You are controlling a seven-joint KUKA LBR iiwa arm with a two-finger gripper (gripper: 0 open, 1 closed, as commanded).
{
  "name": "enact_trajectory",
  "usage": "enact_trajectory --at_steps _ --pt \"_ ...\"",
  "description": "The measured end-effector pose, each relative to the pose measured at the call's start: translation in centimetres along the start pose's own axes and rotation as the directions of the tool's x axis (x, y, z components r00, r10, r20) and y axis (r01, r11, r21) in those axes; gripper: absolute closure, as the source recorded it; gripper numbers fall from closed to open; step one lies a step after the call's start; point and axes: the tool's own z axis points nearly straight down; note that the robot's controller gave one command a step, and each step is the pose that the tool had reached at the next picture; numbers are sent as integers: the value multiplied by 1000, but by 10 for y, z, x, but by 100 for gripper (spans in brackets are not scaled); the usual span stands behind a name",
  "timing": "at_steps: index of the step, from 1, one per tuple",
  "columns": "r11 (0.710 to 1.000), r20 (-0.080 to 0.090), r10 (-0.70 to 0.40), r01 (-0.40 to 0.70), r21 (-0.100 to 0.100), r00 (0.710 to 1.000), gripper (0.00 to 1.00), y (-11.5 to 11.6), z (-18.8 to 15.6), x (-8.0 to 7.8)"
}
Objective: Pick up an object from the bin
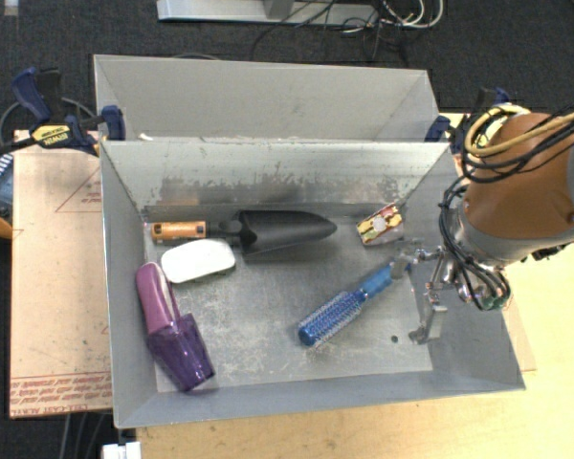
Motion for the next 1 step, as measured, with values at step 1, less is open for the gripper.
enact_trajectory --at_steps 1 --pt "1000 8 -4 4 1 1000 0 1 -5 -2"
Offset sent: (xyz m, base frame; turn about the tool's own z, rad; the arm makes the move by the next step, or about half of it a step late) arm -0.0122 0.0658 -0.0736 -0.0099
